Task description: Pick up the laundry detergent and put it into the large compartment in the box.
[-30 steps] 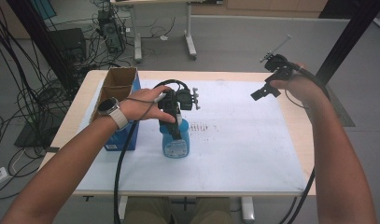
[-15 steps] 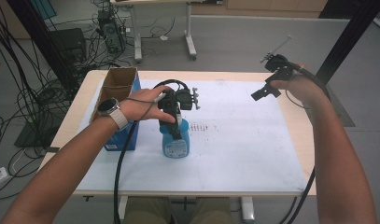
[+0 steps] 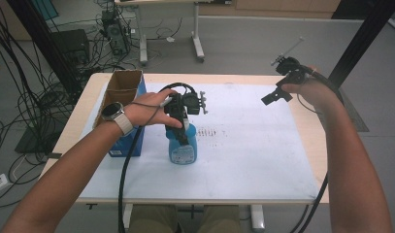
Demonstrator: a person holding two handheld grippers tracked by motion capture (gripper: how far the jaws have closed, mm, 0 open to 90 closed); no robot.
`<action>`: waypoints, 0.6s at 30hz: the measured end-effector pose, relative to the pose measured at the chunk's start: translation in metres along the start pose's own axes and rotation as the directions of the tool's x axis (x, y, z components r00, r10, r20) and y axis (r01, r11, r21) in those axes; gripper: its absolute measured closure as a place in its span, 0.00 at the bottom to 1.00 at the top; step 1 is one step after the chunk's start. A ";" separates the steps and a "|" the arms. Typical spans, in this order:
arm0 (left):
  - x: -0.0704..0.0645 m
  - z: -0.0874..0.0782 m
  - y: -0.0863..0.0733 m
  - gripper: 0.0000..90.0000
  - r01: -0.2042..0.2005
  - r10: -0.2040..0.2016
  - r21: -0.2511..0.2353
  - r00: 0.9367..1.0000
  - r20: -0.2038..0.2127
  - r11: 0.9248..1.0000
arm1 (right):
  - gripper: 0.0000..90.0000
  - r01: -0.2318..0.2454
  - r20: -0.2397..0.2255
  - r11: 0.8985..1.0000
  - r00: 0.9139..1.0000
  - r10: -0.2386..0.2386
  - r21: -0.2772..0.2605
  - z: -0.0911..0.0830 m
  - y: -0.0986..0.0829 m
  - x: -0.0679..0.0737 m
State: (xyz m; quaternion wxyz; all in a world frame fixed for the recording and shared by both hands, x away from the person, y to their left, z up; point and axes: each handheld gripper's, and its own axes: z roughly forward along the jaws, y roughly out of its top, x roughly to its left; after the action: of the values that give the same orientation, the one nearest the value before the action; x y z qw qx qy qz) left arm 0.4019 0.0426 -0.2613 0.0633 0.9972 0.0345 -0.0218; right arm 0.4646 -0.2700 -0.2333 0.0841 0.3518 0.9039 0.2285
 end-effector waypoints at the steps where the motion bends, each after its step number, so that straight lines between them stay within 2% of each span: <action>1: 0.000 0.000 0.000 0.10 0.000 0.000 -0.001 1.000 0.001 1.000 | 0.06 0.000 0.000 1.000 1.000 0.000 -0.001 0.000 0.000 0.000; 18: 0.000 0.001 0.000 0.11 -0.004 0.004 -0.003 1.000 0.002 1.000 | 0.06 0.002 0.000 1.000 1.000 -0.002 0.001 0.000 0.000 0.000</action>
State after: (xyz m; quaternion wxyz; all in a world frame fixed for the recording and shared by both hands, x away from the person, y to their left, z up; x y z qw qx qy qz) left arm 0.4015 0.0429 -0.2621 0.0649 0.9971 0.0324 -0.0225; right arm 0.4641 -0.2701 -0.2332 0.0842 0.3507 0.9044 0.2281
